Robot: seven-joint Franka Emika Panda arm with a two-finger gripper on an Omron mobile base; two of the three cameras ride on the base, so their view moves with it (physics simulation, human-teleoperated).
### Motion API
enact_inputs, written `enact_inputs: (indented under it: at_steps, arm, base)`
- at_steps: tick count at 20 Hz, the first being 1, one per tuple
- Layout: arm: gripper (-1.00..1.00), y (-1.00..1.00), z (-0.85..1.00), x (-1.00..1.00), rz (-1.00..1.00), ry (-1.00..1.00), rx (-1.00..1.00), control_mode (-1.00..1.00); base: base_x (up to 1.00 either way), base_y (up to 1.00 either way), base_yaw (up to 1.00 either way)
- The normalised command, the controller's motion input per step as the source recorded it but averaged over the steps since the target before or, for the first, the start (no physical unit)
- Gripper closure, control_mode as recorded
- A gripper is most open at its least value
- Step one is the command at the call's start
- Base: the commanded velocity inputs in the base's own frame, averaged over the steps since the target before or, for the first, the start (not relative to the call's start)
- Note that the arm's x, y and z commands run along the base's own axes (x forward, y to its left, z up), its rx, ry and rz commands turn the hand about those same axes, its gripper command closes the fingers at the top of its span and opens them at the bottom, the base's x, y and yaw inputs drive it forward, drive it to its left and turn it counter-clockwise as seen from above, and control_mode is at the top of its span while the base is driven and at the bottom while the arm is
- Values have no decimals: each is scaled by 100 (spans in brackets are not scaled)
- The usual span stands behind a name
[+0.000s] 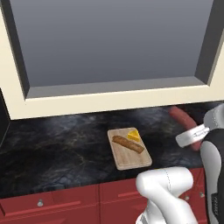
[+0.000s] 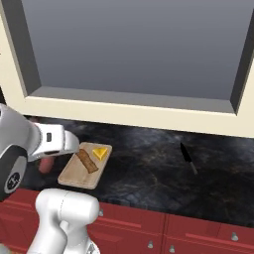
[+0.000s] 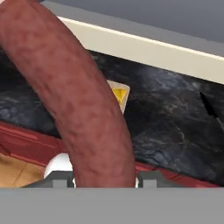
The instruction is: Retrieve the sausage and cheese from the fridge and place them on the cutting board on the counter.
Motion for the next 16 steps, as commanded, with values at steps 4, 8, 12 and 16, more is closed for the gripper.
enact_inputs:
  at_steps: [4,8,12,16]
  arm:
    - [100,10,-52,58,37,18,-7,-100]
    - [100,37,-28,87,22,30,-17,-100]
    - [100,41,-11,100,0,34,-14,-100]
    - [100,33,-36,100,3,29,-17,-100]
  base:
    - [0,0,0]
    - [0,0,0]
    - [0,0,0]
    - [0,0,0]
